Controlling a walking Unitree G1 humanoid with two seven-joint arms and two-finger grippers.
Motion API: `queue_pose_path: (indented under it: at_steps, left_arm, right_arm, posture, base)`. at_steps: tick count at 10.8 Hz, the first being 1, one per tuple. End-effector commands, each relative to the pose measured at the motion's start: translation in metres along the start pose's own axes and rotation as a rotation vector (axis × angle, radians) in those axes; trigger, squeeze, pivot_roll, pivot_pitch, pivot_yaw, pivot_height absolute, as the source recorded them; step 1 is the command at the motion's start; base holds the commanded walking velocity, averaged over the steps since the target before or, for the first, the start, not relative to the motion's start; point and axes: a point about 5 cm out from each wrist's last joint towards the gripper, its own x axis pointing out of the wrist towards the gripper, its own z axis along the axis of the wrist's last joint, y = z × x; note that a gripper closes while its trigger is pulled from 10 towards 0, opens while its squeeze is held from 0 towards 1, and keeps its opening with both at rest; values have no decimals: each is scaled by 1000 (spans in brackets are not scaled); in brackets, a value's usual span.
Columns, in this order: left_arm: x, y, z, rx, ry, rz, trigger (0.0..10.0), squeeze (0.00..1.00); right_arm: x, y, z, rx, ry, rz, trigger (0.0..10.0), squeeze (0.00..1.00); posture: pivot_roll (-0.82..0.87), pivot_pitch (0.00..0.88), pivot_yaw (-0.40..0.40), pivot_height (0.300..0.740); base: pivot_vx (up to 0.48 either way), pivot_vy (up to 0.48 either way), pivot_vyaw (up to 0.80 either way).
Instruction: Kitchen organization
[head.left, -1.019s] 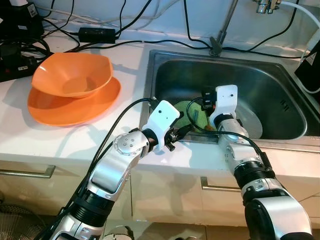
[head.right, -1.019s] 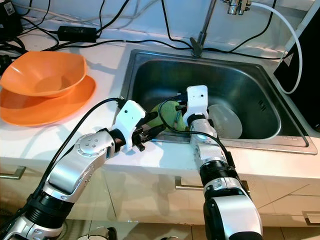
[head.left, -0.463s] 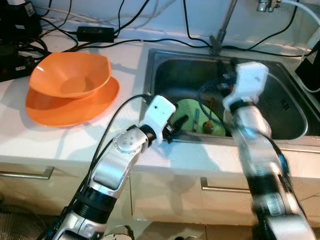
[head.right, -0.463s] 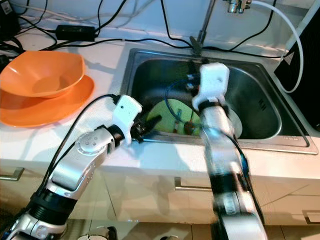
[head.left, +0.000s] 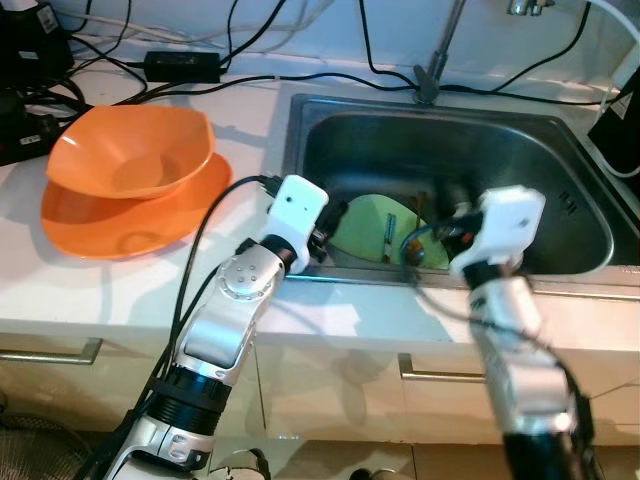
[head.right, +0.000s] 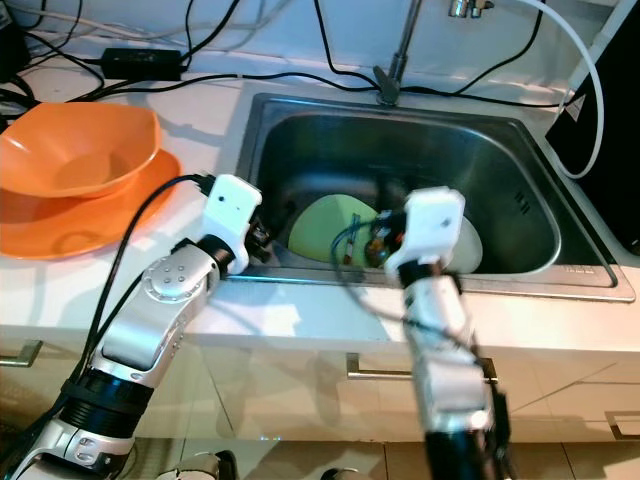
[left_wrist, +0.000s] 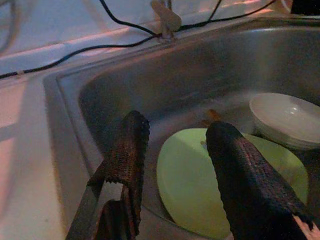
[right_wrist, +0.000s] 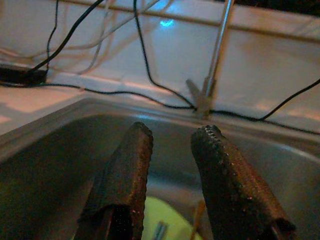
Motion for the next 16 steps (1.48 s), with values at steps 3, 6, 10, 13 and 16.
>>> queue_pose_path:
  at_steps: [3,6,10,13,16]
  left_arm:
    - [1,5,15,25,-66,52,10000,0]
    - [3,25,46,226,-167,185,10000,0]
    - [-8,73,73,564,-56,379,10000,0]
    - [-28,94,67,746,171,378,10000,0]
    - [-43,88,61,731,295,347,10000,0]
  right_arm:
    - [-1,8,-7,22,42,-2,10000,0]
    - [0,14,-14,43,70,-9,10000,0]
    - [2,19,-18,57,73,-6,10000,0]
    - [2,20,-21,63,81,-8,10000,0]
    - [1,22,-22,66,87,-2,10000,0]
  posture:
    - [58,88,-63,740]
    - [68,86,-67,740]
    - [82,69,-62,740]
    - [90,66,-61,740]
    - [100,66,-65,740]
  base:
    - [0,0,0]
    - [0,0,0]
    - [0,0,0]
    - [0,0,0]
    - [0,0,0]
